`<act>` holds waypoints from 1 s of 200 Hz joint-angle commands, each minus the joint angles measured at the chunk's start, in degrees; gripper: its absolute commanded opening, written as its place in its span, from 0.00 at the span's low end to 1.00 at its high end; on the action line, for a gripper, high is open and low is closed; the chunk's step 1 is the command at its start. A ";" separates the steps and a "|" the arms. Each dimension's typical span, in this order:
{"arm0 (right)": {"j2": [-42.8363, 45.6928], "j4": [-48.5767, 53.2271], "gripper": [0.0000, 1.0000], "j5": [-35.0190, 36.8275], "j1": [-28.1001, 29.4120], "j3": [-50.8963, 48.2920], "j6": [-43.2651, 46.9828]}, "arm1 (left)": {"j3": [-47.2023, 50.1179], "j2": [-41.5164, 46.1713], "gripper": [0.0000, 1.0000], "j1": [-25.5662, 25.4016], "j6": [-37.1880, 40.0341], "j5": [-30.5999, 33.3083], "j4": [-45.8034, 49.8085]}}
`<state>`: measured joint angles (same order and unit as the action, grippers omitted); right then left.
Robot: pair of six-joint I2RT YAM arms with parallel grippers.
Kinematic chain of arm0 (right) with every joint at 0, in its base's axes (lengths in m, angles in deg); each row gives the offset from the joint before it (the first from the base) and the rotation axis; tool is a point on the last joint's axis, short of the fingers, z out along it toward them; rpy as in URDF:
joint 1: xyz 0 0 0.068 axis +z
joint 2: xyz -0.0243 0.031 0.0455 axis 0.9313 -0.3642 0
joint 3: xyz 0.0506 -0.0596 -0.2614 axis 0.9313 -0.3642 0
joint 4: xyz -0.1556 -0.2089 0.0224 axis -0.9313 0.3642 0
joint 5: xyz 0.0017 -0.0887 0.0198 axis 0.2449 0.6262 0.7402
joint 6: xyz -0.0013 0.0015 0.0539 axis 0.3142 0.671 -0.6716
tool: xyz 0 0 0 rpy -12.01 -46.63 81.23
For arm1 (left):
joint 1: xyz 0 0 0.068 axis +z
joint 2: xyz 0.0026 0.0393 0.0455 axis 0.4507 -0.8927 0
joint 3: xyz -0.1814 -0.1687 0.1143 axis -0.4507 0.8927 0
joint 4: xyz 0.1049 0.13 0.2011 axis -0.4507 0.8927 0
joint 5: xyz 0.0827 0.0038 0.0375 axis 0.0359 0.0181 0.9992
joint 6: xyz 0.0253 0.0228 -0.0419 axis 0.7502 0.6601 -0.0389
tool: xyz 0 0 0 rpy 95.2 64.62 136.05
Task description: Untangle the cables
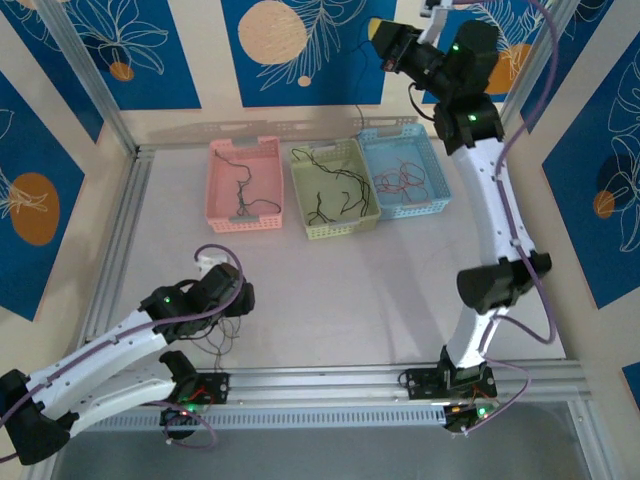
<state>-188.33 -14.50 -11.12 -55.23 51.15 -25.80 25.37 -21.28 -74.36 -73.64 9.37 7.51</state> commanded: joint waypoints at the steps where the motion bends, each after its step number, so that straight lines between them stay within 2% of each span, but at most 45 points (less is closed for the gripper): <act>1: -5.53 5.26 0.00 -0.06 0.77 -0.87 0.96 | 0.07 1.25 0.83 0.81 -2.37 1.52 3.13; 33: -6.22 -5.70 0.00 3.00 2.77 -18.04 1.40 | -0.45 3.17 0.84 0.75 -2.64 1.60 5.05; 55: -7.21 -12.39 0.00 2.42 3.85 -26.71 1.45 | -0.51 4.33 0.84 0.89 -2.79 1.65 6.21; 86: -8.39 -15.48 0.00 0.00 4.72 -29.39 1.97 | -0.10 5.27 0.84 0.82 -2.98 1.54 6.88; 117: -7.98 -10.93 0.00 -2.49 5.18 -19.79 3.91 | 1.29 4.97 0.84 0.87 -3.76 1.66 6.15; 160: -8.33 -1.98 0.00 -0.40 5.31 -1.05 5.68 | 3.59 3.01 0.85 1.08 -6.17 2.31 5.04; 200: -12.14 4.19 0.00 -1.39 5.18 12.59 5.57 | 3.70 2.29 0.85 1.42 -6.22 2.40 4.82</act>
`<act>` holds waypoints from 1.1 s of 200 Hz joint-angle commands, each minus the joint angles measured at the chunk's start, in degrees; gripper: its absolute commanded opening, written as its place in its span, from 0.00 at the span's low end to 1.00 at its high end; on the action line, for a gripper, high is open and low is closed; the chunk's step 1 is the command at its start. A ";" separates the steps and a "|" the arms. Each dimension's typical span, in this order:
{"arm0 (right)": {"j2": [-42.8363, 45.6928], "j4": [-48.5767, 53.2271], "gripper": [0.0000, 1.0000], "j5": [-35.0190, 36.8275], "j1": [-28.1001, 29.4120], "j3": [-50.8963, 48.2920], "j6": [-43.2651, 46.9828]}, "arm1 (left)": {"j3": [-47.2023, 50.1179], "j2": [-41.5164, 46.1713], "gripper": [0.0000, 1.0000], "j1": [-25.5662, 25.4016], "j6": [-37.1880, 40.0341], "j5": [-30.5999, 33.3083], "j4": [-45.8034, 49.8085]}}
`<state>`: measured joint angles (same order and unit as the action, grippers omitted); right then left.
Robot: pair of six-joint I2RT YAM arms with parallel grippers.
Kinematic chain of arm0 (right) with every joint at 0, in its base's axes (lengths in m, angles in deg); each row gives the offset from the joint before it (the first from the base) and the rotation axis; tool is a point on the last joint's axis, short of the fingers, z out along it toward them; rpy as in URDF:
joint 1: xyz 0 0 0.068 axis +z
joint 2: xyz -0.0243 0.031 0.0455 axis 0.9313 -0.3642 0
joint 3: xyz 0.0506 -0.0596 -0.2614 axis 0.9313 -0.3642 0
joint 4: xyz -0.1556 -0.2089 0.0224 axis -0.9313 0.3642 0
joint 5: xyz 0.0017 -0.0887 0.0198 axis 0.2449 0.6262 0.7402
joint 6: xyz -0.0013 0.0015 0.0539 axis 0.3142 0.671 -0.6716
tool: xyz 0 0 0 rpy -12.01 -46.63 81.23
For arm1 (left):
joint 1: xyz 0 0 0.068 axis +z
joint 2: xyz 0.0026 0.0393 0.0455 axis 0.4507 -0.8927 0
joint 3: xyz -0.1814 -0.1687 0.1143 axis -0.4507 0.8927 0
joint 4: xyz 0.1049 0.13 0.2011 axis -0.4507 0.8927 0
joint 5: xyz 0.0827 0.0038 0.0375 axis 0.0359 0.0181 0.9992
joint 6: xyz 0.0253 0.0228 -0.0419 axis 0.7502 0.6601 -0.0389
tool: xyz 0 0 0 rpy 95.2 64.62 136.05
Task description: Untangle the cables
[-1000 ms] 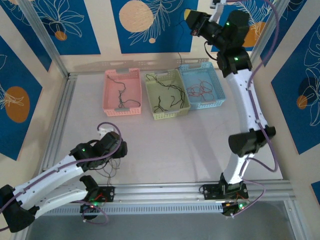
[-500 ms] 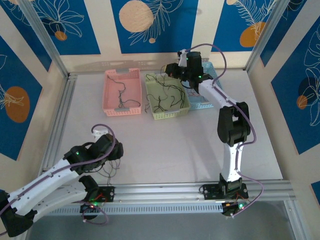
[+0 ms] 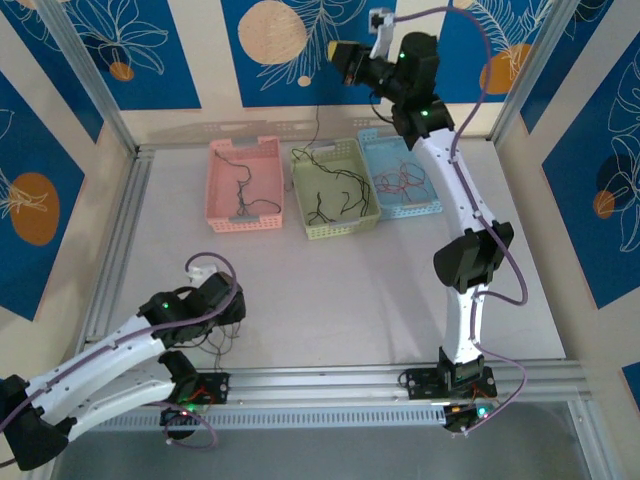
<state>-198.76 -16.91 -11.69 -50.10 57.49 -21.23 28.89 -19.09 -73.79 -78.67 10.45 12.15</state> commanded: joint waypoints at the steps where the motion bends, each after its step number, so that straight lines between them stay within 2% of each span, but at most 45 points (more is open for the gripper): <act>1: -1.76 6.69 0.00 -0.92 0.06 6.36 0.96 | 0.19 0.10 0.85 0.85 -1.17 1.31 0.21; 18: -2.32 7.58 0.00 -1.14 -0.04 6.36 1.28 | 0.43 0.11 0.85 1.02 -1.18 1.04 -0.11; 42: -1.52 7.27 0.00 -0.65 -0.10 -0.19 2.35 | 0.92 0.04 0.85 0.98 -1.17 0.65 -0.29; 105: 0.27 -7.62 0.00 1.14 -0.40 -33.86 -1.33 | 1.61 -1.39 0.86 1.59 -2.15 0.82 0.22; 113: 0.15 -8.45 0.00 2.04 -0.52 -36.55 -1.81 | 1.60 -2.18 0.90 1.61 -2.68 0.93 0.55; 122: 0.04 -8.51 0.08 2.97 -0.55 -38.83 -2.11 | 1.62 -3.13 0.93 1.73 -3.43 1.16 0.90; 144: 0.08 -4.07 0.42 5.88 -0.32 -40.28 -1.04 | 1.44 -5.04 0.94 1.78 -5.18 1.45 1.59; 156: 0.62 1.08 0.53 9.36 0.44 -38.91 1.31 | 1.48 -5.67 0.94 1.78 -5.93 1.55 1.85; 168: 1.96 4.64 0.58 11.86 1.31 -38.18 4.08 | 1.51 -5.87 0.94 1.88 -6.37 1.55 1.72; 183: 5.26 5.15 0.59 12.55 1.78 -40.33 5.50 | 2.06 -5.82 0.94 1.96 -6.86 1.58 1.23; 220: 19.17 -1.42 0.58 11.73 3.40 -55.90 4.92 | 3.66 -7.19 0.94 2.26 -8.51 -0.01 -0.02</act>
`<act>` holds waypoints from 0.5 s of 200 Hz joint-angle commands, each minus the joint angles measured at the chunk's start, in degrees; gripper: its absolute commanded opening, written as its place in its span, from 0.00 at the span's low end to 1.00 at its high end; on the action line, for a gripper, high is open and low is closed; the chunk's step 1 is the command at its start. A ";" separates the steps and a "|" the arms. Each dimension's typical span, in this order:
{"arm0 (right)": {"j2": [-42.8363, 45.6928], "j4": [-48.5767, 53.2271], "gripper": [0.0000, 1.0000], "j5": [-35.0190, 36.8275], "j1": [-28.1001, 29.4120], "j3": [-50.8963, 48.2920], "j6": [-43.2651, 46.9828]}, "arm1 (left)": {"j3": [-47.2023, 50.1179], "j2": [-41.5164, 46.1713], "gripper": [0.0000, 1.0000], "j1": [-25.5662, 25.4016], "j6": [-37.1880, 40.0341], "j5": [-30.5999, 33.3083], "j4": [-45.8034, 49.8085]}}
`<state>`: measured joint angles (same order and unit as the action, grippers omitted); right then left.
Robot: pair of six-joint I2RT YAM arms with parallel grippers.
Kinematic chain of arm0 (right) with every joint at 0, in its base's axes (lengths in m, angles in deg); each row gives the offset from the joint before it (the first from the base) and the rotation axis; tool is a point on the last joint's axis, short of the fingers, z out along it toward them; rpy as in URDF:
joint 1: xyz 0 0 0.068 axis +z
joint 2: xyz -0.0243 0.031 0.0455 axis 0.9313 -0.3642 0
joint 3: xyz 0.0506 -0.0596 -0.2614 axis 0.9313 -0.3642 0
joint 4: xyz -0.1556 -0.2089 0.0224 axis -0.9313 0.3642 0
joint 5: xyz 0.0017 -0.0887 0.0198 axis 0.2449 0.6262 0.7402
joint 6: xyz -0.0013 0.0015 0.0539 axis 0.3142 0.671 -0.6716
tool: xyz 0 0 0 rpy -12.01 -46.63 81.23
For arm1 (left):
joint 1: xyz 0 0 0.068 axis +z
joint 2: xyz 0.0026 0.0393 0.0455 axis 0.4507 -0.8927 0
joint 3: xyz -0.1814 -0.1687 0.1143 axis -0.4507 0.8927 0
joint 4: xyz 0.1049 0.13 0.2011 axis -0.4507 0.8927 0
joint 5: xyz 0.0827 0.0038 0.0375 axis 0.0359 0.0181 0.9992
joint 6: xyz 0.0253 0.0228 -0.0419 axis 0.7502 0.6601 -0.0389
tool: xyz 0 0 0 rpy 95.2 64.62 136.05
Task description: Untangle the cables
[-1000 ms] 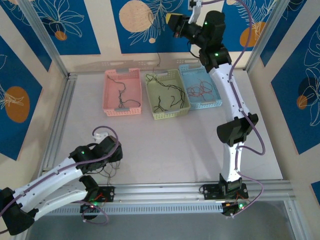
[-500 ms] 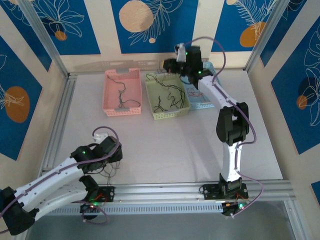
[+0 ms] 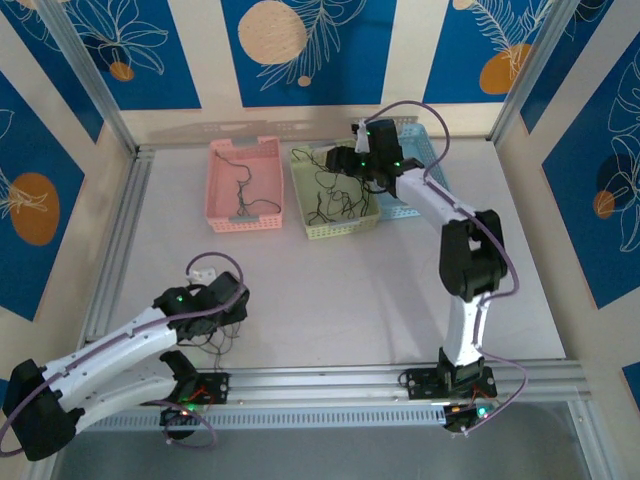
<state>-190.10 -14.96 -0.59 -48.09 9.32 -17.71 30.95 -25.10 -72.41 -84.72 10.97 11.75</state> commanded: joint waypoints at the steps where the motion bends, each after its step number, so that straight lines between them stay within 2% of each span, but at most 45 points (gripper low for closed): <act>1: 10.92 -3.57 0.58 0.63 1.45 -8.23 1.38 | 1.63 -1.27 0.94 0.89 -2.42 -0.55 0.32; 41: 23.10 -8.71 0.57 1.78 3.25 -24.20 -0.54 | 2.79 -6.92 0.91 1.06 -2.25 -4.94 -2.81; 86: 32.84 -10.76 0.57 1.86 2.57 -34.27 -2.94 | 3.32 -17.35 0.76 0.94 0.15 -11.09 -11.17; 100: 35.49 -10.48 0.57 2.06 2.09 -36.02 -2.71 | 3.49 -20.26 0.69 0.91 0.58 -12.42 -13.24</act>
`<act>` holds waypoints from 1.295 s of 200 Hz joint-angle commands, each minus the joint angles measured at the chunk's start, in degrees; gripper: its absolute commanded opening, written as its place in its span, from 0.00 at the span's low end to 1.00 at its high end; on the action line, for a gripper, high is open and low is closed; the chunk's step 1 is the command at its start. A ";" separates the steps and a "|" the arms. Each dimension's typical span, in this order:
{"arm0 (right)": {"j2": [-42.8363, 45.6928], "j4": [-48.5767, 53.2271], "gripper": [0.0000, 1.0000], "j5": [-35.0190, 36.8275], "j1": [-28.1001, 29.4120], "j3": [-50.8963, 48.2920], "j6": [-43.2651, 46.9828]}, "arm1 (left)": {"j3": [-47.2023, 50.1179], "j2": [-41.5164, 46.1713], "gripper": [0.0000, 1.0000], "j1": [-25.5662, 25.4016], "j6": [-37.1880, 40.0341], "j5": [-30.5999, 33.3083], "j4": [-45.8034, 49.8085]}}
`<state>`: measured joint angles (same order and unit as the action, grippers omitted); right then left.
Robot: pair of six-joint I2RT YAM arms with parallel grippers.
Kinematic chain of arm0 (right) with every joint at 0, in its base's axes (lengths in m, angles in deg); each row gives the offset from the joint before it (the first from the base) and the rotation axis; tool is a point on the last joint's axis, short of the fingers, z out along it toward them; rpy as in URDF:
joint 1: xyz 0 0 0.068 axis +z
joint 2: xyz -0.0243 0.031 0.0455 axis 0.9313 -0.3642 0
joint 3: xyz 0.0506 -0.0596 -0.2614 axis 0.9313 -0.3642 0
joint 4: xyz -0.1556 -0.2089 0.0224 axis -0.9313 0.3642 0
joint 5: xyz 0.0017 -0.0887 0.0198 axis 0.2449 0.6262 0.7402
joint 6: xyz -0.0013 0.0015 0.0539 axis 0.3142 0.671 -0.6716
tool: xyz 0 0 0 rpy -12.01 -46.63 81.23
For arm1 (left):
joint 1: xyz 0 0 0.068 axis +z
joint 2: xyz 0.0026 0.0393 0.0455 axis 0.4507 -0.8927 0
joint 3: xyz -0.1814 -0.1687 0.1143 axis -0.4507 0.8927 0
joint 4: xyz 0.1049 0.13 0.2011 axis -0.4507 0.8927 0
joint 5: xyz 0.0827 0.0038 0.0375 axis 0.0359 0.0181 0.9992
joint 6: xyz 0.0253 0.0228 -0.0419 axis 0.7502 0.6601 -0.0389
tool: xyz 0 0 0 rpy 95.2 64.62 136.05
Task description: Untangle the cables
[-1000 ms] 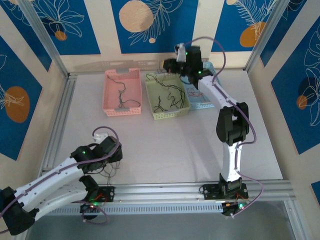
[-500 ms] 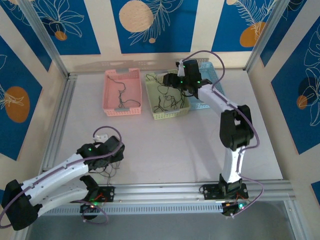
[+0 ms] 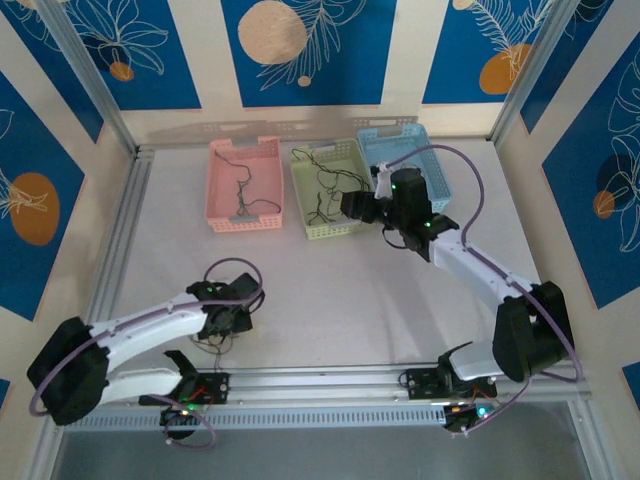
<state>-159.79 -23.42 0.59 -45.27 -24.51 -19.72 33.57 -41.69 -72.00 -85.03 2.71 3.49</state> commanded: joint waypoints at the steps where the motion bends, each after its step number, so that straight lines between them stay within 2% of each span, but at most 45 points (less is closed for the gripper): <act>1: 5.36 -2.01 0.57 0.87 -0.76 -2.30 -0.64 | 0.83 -3.89 0.68 0.53 0.94 -4.25 -5.08; 36: 10.59 -1.29 0.56 0.76 -3.15 -6.06 -1.01 | 0.07 -6.41 0.37 0.55 1.87 -5.56 -6.56; 69: 14.40 -1.23 0.56 0.24 -5.29 -9.86 -2.05 | -2.02 -3.04 0.00 0.44 2.31 -5.21 -4.68; 107: 19.68 -2.25 0.56 2.28 -6.38 -16.78 -2.66 | -12.21 1.78 0.00 -0.73 8.14 -7.41 -5.36; 138: 23.12 -3.48 0.55 3.98 -6.89 -23.58 -3.35 | -28.67 -3.58 0.00 -0.94 15.04 -8.85 -5.01; 186: 26.78 -4.83 0.55 6.76 -8.51 -30.36 -3.60 | -62.20 -23.80 0.00 -0.25 25.43 -8.88 -2.32; 227: 28.88 -6.21 0.54 6.12 -10.34 -32.35 -4.03 | -92.85 -45.74 0.00 4.10 30.04 -11.53 4.08; 244: 29.52 -6.56 0.54 5.72 -11.11 -33.03 -4.59 | -102.70 -53.80 0.00 6.31 30.92 -13.11 5.32; 259: 29.65 -6.85 0.54 5.27 -11.75 -33.34 -4.93 | -107.54 -59.58 0.00 8.41 30.96 -14.51 4.41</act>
<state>-131.18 -28.16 5.84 -56.09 -56.69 -23.42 -66.97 -94.02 -67.10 -56.92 -8.85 3.53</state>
